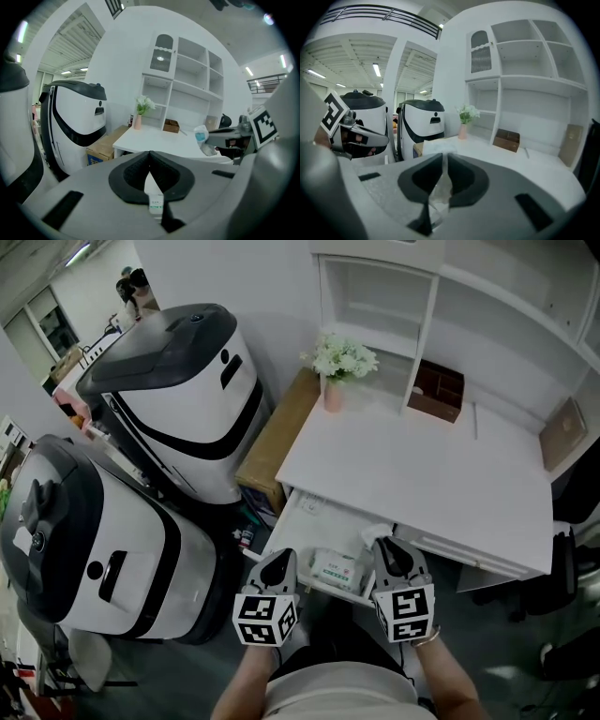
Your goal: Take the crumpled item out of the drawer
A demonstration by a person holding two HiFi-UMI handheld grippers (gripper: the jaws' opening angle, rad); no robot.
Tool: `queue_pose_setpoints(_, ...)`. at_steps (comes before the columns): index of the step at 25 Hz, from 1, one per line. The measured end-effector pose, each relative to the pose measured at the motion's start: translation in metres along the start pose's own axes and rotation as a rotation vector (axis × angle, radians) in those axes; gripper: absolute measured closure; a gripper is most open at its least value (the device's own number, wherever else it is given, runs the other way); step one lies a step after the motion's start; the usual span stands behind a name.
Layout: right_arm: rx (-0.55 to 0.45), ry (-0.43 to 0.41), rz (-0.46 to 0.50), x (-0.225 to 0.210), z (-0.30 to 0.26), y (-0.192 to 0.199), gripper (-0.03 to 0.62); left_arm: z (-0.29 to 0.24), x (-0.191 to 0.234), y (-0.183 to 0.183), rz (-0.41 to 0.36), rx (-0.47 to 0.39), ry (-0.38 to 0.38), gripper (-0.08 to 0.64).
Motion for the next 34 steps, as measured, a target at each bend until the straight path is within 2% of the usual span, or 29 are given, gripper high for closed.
queue_pose_setpoints(17, -0.043, 0.032, -0.083, -0.003, 0.028, -0.009, 0.554, -0.001, 0.0, -0.006, -0.018, -0.01, 0.036, 0.566)
queue_pose_setpoints(34, -0.043, 0.03, -0.089, -0.007, 0.02, -0.013, 0.554, -0.013, 0.006, -0.013, -0.017, -0.01, 0.032, 0.566)
Point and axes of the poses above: the fingertips, and each gripper's own axes: z backward along the fingers, x to its left, y out of its underside, the point moved 4 cm from there along z, backward along the fingers, and after that the axes turned 3 degrees about x, right-handed, at the moved point
